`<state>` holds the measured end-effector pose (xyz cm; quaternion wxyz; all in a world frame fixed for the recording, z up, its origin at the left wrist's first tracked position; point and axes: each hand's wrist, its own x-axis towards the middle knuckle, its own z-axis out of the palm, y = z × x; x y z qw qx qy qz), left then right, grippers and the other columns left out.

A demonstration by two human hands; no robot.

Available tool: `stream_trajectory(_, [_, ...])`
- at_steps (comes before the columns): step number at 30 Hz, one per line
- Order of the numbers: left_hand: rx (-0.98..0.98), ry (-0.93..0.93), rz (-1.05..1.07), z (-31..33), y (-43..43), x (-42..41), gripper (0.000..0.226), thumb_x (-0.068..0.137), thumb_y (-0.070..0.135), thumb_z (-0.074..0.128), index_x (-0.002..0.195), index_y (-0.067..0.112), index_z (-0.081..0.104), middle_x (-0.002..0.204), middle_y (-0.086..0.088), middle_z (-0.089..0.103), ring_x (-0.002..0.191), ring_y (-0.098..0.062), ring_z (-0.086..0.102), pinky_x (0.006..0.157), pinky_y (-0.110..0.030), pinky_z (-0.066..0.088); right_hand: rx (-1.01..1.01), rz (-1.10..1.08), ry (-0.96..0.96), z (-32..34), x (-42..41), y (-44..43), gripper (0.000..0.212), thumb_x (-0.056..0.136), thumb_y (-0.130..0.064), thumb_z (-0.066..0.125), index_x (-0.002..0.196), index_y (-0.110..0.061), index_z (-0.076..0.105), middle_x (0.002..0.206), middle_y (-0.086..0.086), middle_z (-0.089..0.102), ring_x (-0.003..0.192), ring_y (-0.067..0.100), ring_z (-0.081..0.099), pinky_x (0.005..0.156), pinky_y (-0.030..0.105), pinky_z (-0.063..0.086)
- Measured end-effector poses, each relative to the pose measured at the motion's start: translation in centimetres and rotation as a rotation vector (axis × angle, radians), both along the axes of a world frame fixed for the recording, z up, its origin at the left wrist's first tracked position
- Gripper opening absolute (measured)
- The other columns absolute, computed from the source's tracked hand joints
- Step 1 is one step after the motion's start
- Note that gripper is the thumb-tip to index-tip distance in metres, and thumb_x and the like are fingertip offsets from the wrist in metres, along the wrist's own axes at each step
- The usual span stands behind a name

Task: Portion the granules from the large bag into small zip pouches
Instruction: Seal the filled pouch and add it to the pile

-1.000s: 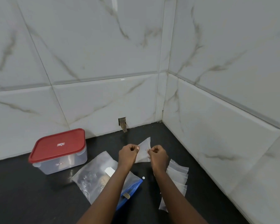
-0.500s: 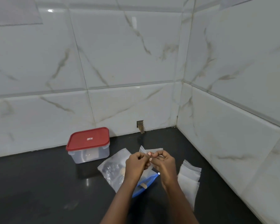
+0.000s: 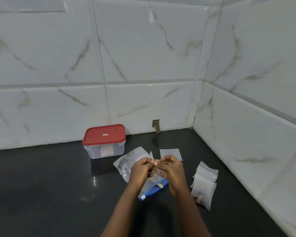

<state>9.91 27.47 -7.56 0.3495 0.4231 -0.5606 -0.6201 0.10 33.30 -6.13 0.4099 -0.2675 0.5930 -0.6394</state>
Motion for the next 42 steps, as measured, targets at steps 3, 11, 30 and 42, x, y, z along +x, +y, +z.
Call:
stream_trajectory(3, [-0.029,-0.021,-0.015,0.1,-0.2,0.7,0.026,0.089,0.004,0.051,0.064,0.008,0.058,0.055,-0.002,0.054,0.054,-0.012,0.049,0.056,-0.022,0.043,0.050,0.074,0.082,0.6,-0.2,0.0,0.011,0.080,0.002,0.069,0.085,-0.004,0.061,0.079,0.009,0.069,0.070,0.016,0.069,0.058,0.020,0.055])
stream_trajectory(11, [-0.156,-0.090,-0.025,0.8,-1.1,0.8,0.034,0.086,0.003,0.052,0.054,0.012,0.059,0.051,0.001,0.055,0.051,-0.009,0.050,0.056,-0.022,0.045,0.094,0.092,0.270,2.0,-0.6,-0.7,0.019,0.083,0.008,0.061,0.075,-0.009,0.060,0.072,0.006,0.065,0.067,0.014,0.065,0.056,0.014,0.054])
stream_trajectory(30, [-0.384,-0.249,0.018,2.2,-0.9,0.4,0.025,0.084,0.015,0.059,0.060,0.011,0.059,0.068,0.000,0.059,0.066,-0.010,0.052,0.060,-0.019,0.041,0.227,0.115,1.020,3.4,-0.2,-1.2,0.024,0.094,-0.017,0.053,0.104,-0.006,0.072,0.103,0.006,0.071,0.081,0.006,0.055,0.065,0.002,0.037])
stream_trajectory(42, [-0.635,-0.408,0.001,2.5,-0.1,0.8,0.022,0.076,0.016,0.063,0.057,0.009,0.055,0.085,0.000,0.059,0.074,-0.010,0.057,0.069,-0.030,0.050,0.327,0.169,1.289,1.9,0.5,-1.1,0.030,0.094,-0.015,0.055,0.122,-0.018,0.062,0.126,0.002,0.060,0.110,0.012,0.058,0.096,0.019,0.043])
